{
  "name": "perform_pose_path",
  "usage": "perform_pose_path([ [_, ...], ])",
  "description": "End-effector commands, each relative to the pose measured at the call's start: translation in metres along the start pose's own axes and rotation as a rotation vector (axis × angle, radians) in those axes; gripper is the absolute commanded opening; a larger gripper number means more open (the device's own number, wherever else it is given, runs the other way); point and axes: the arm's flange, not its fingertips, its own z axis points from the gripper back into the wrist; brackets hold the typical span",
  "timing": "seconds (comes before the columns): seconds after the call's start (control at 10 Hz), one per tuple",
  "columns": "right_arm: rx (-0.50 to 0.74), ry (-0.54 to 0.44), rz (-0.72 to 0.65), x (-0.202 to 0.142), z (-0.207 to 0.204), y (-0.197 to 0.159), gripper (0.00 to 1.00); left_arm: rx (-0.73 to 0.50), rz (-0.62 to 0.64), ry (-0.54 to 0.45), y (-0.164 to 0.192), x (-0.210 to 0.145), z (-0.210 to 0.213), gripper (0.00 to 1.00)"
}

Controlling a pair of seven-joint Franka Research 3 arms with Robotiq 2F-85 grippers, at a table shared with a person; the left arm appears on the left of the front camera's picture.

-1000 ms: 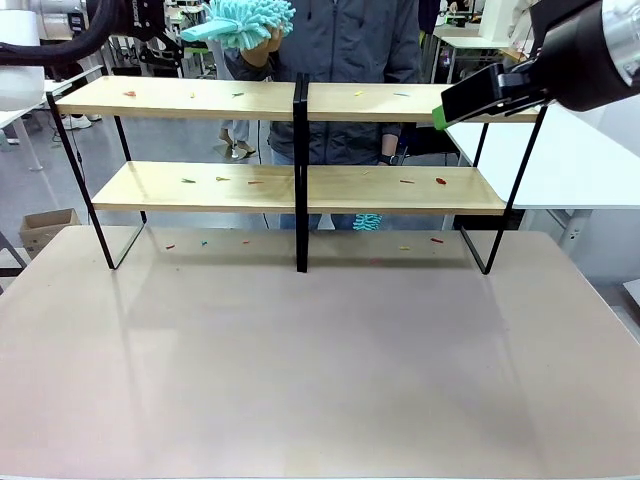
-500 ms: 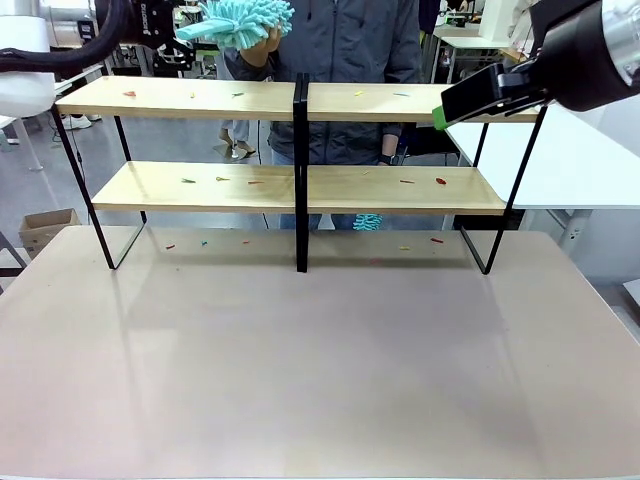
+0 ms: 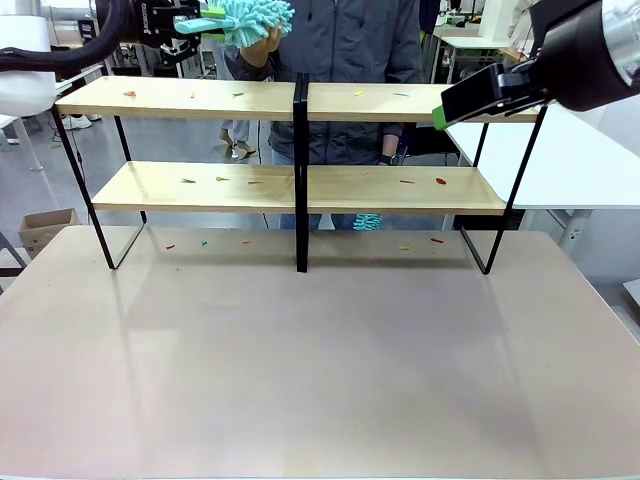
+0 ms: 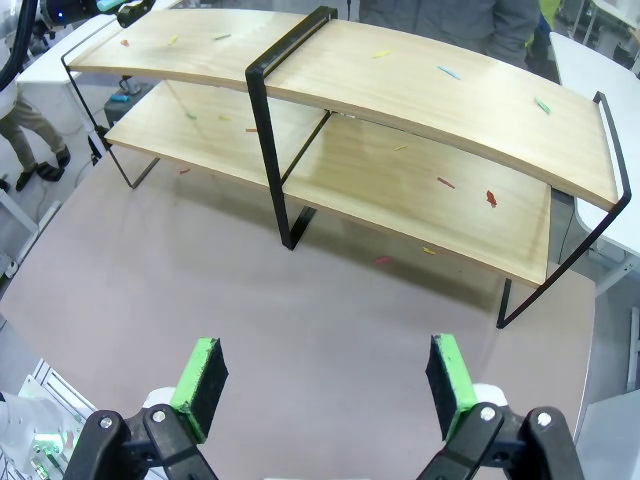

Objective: Clean the shelves.
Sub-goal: Pick up the Duster when the human hands it over.

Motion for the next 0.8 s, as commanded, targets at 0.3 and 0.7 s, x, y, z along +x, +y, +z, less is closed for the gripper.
perform_pose_path([
  [0.3, -0.002, -0.001, 0.002, 0.0, 0.0, -0.001, 1.0, 0.045, -0.061, -0.023, -0.005, -0.003, 0.007, 0.0],
  [0.7, -0.002, -0.001, 0.002, 0.0, 0.0, -0.001, 1.0, 0.219, -0.284, 0.043, -0.07, -0.059, 0.161, 0.0],
])
